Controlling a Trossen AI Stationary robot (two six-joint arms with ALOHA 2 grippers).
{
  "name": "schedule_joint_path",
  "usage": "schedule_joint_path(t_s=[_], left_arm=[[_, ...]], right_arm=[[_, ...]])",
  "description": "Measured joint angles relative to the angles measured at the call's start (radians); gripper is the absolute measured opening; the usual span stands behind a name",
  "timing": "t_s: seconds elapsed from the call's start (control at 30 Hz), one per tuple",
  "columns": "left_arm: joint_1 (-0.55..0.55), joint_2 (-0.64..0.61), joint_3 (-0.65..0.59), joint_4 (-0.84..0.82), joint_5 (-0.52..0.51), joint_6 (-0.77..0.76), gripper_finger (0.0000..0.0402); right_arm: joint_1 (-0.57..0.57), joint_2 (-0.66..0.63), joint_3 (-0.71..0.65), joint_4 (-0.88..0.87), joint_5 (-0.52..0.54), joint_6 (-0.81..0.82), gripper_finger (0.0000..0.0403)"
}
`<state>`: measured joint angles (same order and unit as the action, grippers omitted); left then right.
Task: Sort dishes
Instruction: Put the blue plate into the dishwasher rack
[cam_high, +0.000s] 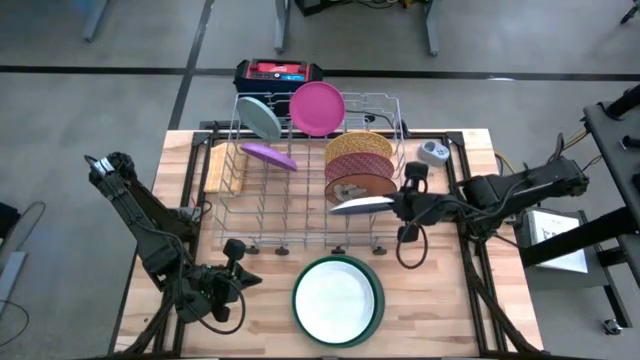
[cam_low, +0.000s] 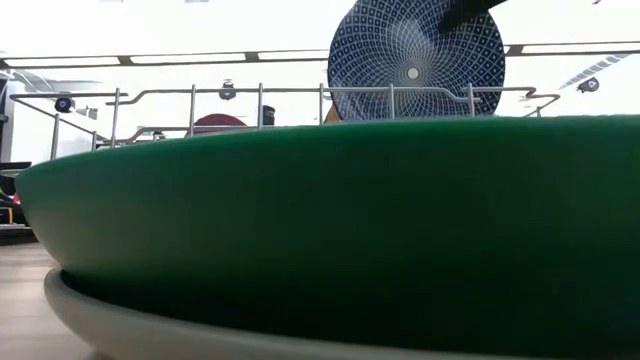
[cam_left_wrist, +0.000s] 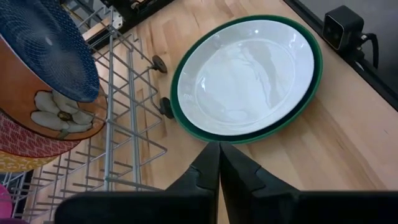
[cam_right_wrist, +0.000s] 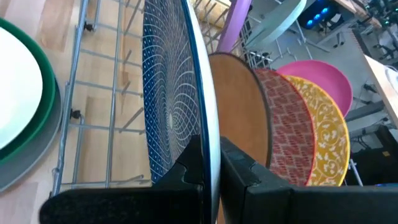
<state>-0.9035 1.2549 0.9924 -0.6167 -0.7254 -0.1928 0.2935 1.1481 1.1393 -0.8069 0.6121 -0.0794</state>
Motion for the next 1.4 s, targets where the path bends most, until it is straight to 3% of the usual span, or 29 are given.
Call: schedule_joint_path(t_s=[0.63,1.4], left_arm=[[0.0,0.0,0.0,0.004,-0.001,-0.009,0.0],[0.0,0.0,0.0,0.005,-0.001,-0.011,0.0]], right_arm=[[-0.106,0.0,-0.147,0.161,-0.111,0.023,0.0008],[-0.193,0.023,-0.191,0.243,-0.203,0.03,0.0008]])
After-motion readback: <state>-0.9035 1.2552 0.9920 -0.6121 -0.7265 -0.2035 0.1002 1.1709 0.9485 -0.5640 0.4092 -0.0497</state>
